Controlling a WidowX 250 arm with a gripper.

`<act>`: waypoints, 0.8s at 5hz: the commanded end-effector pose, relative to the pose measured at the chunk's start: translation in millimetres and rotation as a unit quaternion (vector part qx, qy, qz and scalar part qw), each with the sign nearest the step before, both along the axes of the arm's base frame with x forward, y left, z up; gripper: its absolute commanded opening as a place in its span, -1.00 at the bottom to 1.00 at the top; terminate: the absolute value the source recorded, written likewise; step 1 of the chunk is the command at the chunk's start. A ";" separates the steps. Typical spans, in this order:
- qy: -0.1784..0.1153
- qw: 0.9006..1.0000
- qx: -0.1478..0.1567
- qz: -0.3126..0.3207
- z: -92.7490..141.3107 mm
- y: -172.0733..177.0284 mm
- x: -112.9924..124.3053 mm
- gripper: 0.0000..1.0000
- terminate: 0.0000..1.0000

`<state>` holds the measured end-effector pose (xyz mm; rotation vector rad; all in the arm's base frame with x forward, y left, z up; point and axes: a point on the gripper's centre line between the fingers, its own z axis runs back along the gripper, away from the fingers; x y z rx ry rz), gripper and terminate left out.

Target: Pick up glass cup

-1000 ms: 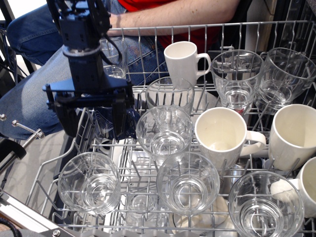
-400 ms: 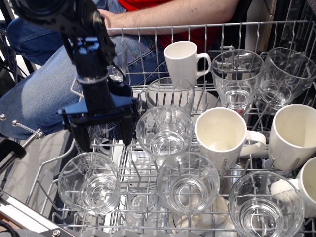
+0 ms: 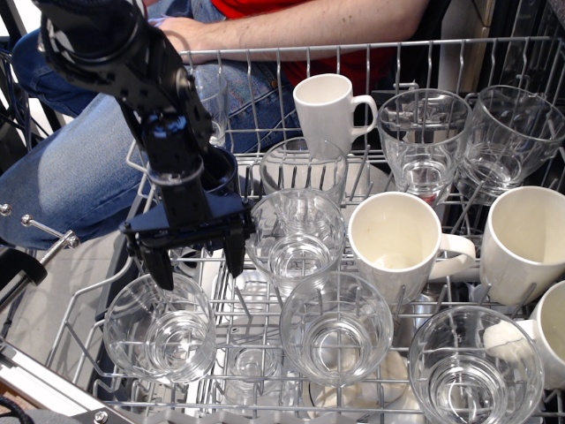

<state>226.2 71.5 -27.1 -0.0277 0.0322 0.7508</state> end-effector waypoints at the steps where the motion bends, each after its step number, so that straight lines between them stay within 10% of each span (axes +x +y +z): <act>1: -0.026 0.999 0.024 0.006 -18.1 -0.5 -6.9 1.00 -1.00; 4: -0.052 0.998 0.031 0.023 -51.3 -7.3 -27.7 1.00 -1.00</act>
